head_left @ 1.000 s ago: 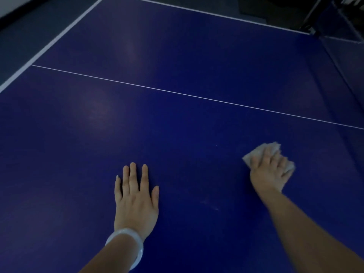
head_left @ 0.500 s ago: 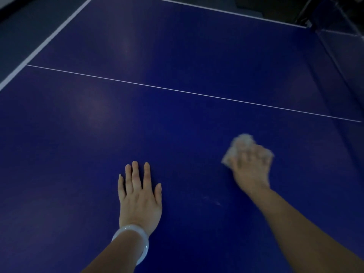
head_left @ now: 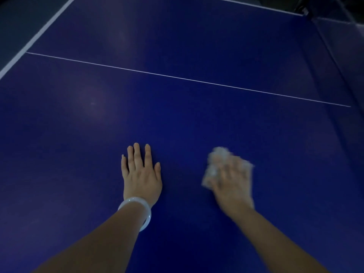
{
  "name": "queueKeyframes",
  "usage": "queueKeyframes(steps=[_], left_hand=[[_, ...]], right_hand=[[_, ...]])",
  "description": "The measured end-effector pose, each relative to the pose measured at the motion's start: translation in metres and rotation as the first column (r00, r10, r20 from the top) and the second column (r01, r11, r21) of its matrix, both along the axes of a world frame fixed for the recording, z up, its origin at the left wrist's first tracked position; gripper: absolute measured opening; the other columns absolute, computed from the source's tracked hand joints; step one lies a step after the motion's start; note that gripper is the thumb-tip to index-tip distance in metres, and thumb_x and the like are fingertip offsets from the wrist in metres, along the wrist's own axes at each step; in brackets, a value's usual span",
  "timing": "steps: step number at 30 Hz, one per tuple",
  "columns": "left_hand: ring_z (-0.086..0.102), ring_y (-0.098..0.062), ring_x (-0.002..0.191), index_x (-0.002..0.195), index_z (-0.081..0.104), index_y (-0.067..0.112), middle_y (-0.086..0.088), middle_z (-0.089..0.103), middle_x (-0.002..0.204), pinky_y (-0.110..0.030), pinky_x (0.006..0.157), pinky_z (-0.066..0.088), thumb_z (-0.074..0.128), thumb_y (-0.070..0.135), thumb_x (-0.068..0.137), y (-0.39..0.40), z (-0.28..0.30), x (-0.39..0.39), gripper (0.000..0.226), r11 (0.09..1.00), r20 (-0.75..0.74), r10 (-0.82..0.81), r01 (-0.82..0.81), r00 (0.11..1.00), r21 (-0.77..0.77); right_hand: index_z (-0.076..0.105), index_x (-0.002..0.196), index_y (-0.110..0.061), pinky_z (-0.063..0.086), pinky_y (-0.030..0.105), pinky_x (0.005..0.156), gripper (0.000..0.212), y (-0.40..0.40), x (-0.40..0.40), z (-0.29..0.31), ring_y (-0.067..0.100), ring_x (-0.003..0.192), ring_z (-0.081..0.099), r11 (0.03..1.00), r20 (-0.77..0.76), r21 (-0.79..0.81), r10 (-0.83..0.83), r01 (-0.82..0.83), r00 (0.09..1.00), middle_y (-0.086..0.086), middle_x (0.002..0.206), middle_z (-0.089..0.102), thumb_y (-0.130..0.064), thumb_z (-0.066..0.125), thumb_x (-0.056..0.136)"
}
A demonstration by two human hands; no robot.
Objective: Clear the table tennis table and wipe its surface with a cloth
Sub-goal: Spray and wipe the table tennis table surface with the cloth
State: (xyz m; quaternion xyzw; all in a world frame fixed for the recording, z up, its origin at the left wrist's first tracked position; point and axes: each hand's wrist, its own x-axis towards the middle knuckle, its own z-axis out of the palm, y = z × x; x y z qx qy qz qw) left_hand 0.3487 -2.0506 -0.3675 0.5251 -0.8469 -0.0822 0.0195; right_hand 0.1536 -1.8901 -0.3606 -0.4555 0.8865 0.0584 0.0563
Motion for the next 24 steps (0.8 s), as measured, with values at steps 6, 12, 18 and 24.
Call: queueKeyframes(steps=[6,12,18,24], left_hand=[[-0.002,-0.030,0.150,0.156,0.009,0.015,-0.015,0.005,0.162,-0.049,0.122,0.000,0.010,0.045,0.100,0.000,-0.001,-0.001,0.063,1.000,0.003,-0.001,0.001,1.000,-0.003],[0.003,-0.031,0.150,0.155,0.014,0.013,-0.016,0.010,0.162,-0.049,0.122,0.002,0.019,0.044,0.101,0.000,-0.002,0.002,0.062,1.000,-0.035,-0.024,0.024,0.999,-0.004],[0.001,-0.031,0.150,0.155,0.013,0.014,-0.017,0.008,0.162,-0.049,0.122,0.000,0.019,0.044,0.101,0.000,-0.005,0.003,0.062,1.000,-0.048,-0.025,0.025,0.999,-0.005],[-0.001,-0.030,0.150,0.156,0.012,0.015,-0.016,0.005,0.162,-0.048,0.122,-0.002,0.023,0.049,0.100,-0.002,-0.002,0.005,0.066,0.999,-0.072,-0.019,0.021,0.997,0.029]], right_hand=[[0.003,0.156,-0.020,0.007,0.062,0.115,0.067,0.027,0.007,0.010,0.040,0.147,0.009,0.797,0.023,-0.014,-0.603,0.604,0.797,0.019,0.161,0.009,-0.052,0.011,0.098],[0.006,0.157,-0.024,0.012,0.060,0.115,0.071,0.039,0.106,0.003,0.030,0.150,0.011,0.935,0.047,-0.112,0.342,-0.335,0.938,0.006,0.164,0.008,-0.052,0.029,0.096],[-0.001,0.156,-0.027,0.002,0.056,0.118,0.061,0.132,-0.009,0.009,0.029,0.149,0.002,0.789,0.104,-0.085,-0.601,0.609,0.793,0.007,0.164,-0.001,-0.044,0.015,0.100],[0.020,0.155,-0.013,0.011,0.060,0.117,0.065,0.085,0.107,0.005,0.038,0.144,0.025,0.912,0.072,-0.123,-0.386,0.392,0.920,0.016,0.158,0.024,-0.041,0.016,0.097]])
